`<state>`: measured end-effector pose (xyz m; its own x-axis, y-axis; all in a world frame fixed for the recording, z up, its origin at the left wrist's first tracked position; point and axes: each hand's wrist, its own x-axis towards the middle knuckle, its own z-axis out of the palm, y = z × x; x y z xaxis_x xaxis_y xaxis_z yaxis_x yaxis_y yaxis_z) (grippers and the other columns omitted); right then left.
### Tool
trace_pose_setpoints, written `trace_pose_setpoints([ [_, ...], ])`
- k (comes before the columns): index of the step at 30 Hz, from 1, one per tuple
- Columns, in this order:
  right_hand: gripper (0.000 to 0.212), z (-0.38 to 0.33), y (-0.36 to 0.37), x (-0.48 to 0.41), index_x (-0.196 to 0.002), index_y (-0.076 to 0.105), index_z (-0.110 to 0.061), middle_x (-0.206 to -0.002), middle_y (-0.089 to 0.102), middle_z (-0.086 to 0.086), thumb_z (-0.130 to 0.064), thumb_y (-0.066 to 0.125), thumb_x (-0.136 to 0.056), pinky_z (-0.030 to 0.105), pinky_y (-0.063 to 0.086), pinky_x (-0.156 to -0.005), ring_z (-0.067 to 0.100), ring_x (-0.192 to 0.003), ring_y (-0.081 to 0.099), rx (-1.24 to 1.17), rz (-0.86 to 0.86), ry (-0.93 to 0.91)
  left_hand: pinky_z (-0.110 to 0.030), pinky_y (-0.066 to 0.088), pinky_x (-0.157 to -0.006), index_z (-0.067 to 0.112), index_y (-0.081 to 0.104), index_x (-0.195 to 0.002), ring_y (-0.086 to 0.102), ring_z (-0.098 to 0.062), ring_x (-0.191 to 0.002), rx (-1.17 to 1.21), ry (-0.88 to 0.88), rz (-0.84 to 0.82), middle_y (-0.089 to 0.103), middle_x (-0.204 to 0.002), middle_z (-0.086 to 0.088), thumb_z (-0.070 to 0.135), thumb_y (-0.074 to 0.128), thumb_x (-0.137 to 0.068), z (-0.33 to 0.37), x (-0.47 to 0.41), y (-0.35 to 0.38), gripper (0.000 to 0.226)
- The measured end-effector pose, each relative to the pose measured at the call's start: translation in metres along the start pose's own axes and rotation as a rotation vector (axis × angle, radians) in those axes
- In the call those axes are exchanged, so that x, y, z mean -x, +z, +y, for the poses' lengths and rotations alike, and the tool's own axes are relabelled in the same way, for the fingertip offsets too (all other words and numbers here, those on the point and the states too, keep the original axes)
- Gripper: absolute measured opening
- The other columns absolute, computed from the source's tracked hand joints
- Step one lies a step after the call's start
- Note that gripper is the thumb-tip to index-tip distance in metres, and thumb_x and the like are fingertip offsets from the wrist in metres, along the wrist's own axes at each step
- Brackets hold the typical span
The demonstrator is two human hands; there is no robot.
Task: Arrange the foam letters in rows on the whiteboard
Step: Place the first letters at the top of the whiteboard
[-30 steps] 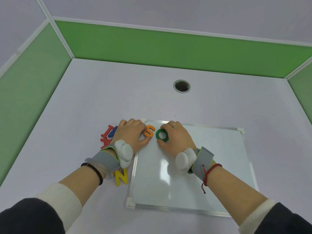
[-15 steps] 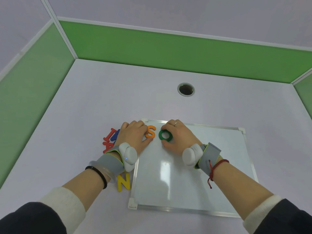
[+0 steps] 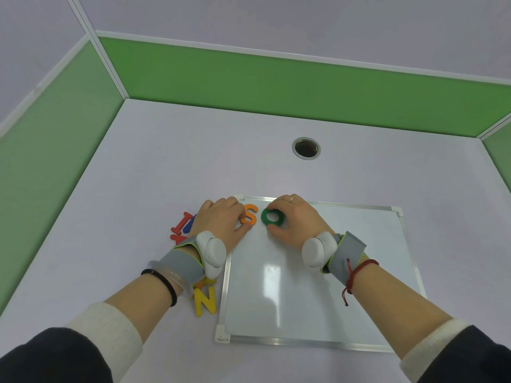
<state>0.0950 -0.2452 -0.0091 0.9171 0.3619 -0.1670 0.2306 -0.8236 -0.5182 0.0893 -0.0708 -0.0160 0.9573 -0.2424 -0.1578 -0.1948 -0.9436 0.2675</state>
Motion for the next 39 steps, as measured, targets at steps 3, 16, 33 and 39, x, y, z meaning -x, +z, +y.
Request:
trace_pose_setpoints([
  [3, 0.031, -0.007, 0.005, -0.005, -0.110, 0.058, -0.009, -0.109, 0.062, 0.009, -0.026, 0.061, -0.084, 0.033, 0.045, -0.087, 0.024, -0.108, 0.049, -0.010, 0.099, 0.084, -0.029, 0.032, -0.091, 0.016, 0.061, -0.097, 0.053, -0.021, -0.102, 0.025, -0.020, 0.055, 0.060, -0.108, -0.002, 0.039, 0.044, -0.092, -0.002, -0.004, -0.003, 0.029],
  [16, 0.051, -0.002, 0.008, 0.000, -0.126, 0.048, -0.015, -0.123, 0.049, 0.005, -0.025, 0.061, -0.078, 0.035, 0.048, -0.092, 0.023, -0.117, 0.042, 0.055, 0.056, 0.091, -0.027, 0.037, -0.080, 0.015, 0.056, -0.108, 0.054, -0.022, -0.101, 0.115, 0.014, -0.017, 0.055, -0.117, -0.002, 0.044, 0.060, -0.083, -0.013, -0.015, -0.011, 0.039],
  [33, 0.035, -0.005, 0.014, -0.006, -0.114, 0.057, -0.017, -0.113, 0.053, 0.004, -0.029, 0.059, -0.082, 0.036, 0.051, -0.081, 0.023, -0.109, 0.045, 0.031, 0.132, 0.171, -0.024, 0.041, -0.081, 0.015, 0.053, -0.123, 0.058, -0.023, -0.104, 0.152, 0.038, -0.095, 0.051, -0.124, -0.004, 0.034, 0.057, -0.087, -0.010, -0.022, -0.012, 0.041],
  [39, 0.039, -0.005, 0.013, -0.006, -0.118, 0.056, -0.021, -0.113, 0.050, 0.005, -0.026, 0.060, -0.080, 0.035, 0.051, -0.081, 0.022, -0.110, 0.044, 0.000, 0.106, 0.166, -0.022, 0.039, -0.081, 0.016, 0.052, -0.125, 0.057, -0.022, -0.105, 0.139, 0.037, -0.107, 0.051, -0.125, -0.003, 0.035, 0.057, -0.087, -0.011, -0.022, -0.012, 0.042],
])
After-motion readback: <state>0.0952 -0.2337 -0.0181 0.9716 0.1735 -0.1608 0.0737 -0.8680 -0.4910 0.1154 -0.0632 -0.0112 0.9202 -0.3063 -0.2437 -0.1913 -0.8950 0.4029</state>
